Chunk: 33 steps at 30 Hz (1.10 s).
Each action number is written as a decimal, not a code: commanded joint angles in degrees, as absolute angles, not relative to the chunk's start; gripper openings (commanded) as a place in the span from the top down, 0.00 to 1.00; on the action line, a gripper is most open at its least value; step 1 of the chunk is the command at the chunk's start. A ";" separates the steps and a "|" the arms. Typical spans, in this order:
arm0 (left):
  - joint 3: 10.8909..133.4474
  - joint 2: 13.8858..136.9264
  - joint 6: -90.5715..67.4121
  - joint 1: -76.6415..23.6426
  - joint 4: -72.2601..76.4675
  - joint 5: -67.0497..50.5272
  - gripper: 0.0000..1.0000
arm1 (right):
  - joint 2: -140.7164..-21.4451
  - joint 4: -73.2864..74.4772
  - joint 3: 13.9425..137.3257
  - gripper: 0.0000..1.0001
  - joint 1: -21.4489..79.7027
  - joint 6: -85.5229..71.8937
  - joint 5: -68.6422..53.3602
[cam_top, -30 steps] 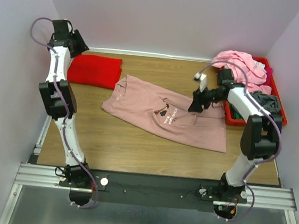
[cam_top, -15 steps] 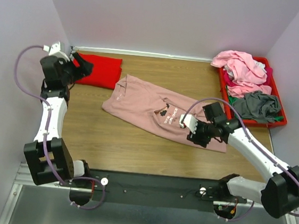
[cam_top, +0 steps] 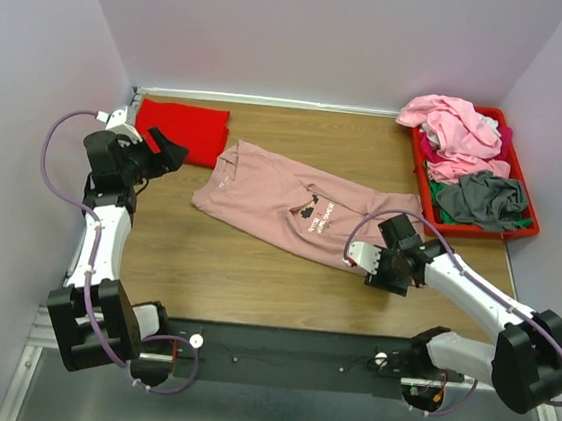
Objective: Fold and stack the t-shirts
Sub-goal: Fold the tshirt
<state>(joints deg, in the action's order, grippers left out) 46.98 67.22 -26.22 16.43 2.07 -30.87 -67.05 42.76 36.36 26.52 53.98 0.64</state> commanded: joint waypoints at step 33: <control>47.02 68.12 -22.06 5.98 1.41 -31.99 0.16 | -70.82 44.30 37.45 0.47 27.25 53.97 3.25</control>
